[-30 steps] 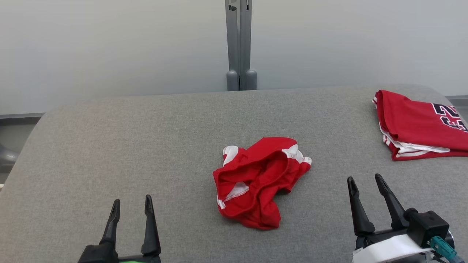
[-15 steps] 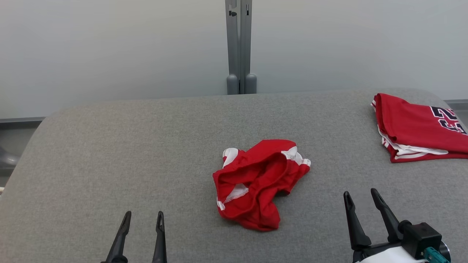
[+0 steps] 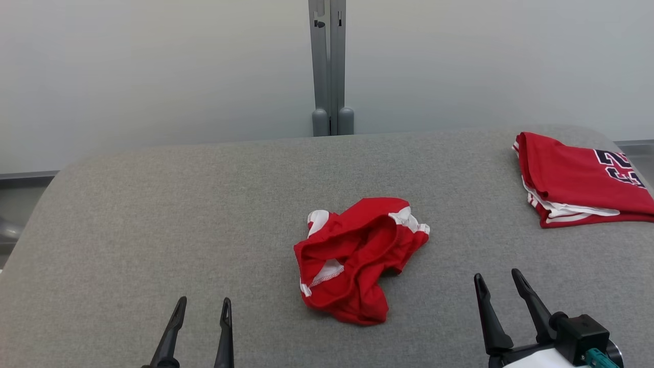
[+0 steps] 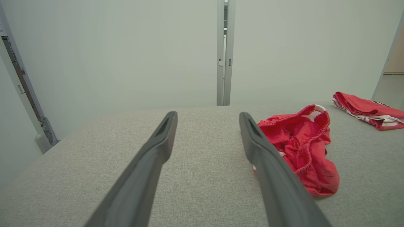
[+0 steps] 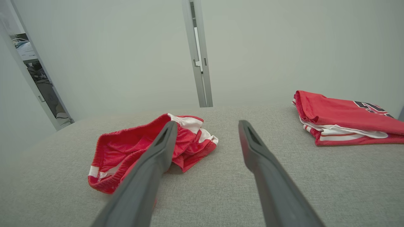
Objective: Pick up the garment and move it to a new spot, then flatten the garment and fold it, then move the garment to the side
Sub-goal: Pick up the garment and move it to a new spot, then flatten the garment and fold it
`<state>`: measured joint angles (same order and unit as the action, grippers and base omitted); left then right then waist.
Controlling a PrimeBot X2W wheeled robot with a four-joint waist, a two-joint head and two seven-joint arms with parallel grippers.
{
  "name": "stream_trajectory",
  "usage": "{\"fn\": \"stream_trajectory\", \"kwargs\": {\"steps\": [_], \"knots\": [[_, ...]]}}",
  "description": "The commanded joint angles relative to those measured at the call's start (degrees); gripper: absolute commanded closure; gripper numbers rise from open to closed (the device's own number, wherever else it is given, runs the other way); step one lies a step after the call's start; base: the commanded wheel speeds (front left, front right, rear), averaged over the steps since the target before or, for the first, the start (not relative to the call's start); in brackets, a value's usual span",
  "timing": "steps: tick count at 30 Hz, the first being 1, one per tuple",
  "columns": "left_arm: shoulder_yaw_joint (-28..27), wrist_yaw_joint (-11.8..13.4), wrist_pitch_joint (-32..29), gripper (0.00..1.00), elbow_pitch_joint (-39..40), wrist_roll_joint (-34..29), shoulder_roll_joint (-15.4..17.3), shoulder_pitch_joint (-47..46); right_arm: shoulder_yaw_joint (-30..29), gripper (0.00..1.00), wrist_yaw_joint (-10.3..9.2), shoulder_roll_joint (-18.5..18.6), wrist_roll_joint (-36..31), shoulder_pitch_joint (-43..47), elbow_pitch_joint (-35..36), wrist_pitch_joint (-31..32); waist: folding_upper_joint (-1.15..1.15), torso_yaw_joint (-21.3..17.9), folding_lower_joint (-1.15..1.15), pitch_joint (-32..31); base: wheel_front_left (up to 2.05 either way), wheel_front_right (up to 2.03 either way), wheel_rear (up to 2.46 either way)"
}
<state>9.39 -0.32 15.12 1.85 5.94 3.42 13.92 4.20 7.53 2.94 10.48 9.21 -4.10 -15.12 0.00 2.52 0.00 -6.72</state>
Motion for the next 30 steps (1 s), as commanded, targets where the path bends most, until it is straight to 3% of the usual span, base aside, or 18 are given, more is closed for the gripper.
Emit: {"fn": "stream_trajectory", "kwargs": {"steps": [1, 30], "knots": [[-0.4, -0.3, 0.0, 0.00, -0.2, 0.2, -0.1, 0.6, 0.2, 0.00, -0.09, 0.0, -0.2, 0.9, -0.2, 0.0, 0.00, 0.0, 0.00, -0.1, 0.00, 0.00, 0.00], [-1.0, 0.1, 0.0, 0.00, -1.2, 1.0, -0.5, -0.5, 1.0, 0.00, -0.09, 0.5, -0.4, 0.5, -0.2, 0.0, 0.00, -0.5, 0.00, 0.3, 0.00, 0.00, 0.00]]}}
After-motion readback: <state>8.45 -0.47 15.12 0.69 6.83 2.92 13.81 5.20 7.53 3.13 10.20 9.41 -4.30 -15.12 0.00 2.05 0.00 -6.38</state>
